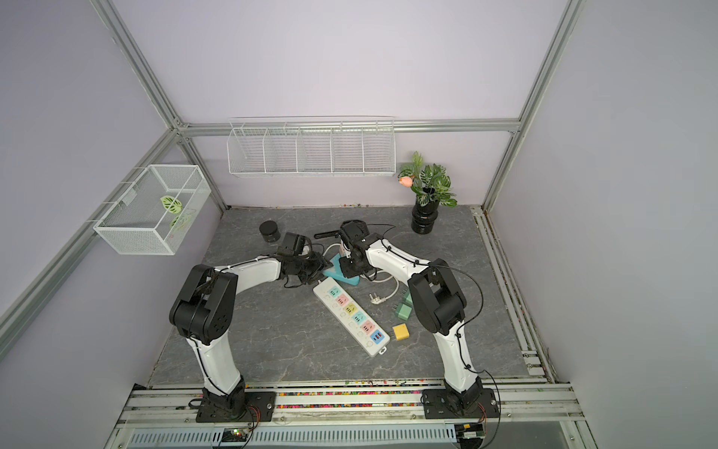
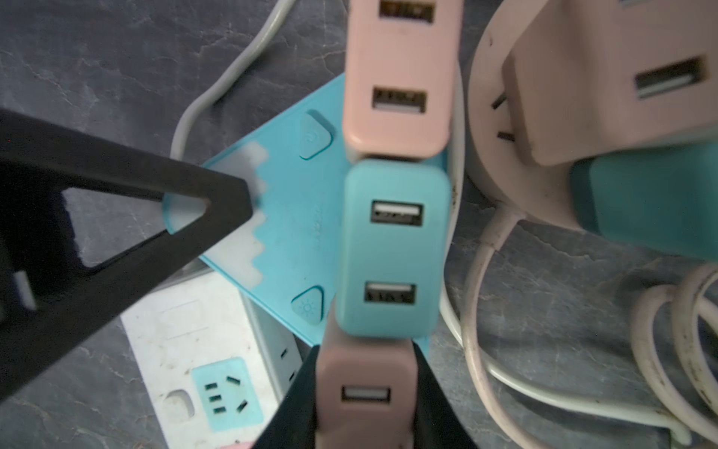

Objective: Pull the plug off the socket
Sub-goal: Remove the plug from the socket.

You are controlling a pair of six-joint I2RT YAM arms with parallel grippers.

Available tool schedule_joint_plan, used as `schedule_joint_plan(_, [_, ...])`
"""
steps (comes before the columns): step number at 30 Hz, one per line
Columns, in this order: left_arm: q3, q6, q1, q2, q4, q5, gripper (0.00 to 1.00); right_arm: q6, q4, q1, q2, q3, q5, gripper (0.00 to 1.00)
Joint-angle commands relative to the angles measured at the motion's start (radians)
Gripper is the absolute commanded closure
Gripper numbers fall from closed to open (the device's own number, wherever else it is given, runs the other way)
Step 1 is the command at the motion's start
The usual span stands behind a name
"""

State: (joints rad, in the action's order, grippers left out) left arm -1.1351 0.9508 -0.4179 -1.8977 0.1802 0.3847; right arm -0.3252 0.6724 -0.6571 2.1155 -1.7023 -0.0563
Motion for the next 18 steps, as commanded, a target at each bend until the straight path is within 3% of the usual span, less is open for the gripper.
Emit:
schedule_joint_plan(1, [0.008, 0.004, -0.022, -0.021, 0.042, -0.023, 0.41, -0.012, 0.035, -0.019, 0.020, -0.025, -0.056, 0.71])
schedule_joint_plan(6, [-0.039, 0.047, -0.023, -0.084, 0.059, -0.031, 0.42, -0.021, 0.030, -0.044, 0.030, -0.049, -0.072, 0.71])
schedule_joint_plan(11, [-0.059, 0.083, -0.025, -0.110, 0.213, -0.140, 0.44, -0.046, 0.163, -0.030, 0.067, -0.159, 0.096, 0.71])
schedule_joint_plan(14, [-0.017, 0.104, -0.026, -0.107, 0.223, -0.167, 0.44, -0.047, 0.149, -0.017, 0.049, -0.135, 0.096, 0.72])
schedule_joint_plan(18, [0.011, 0.111, -0.025, -0.122, 0.214, -0.165, 0.44, 0.013, 0.130, -0.097, 0.062, -0.165, 0.073, 0.72])
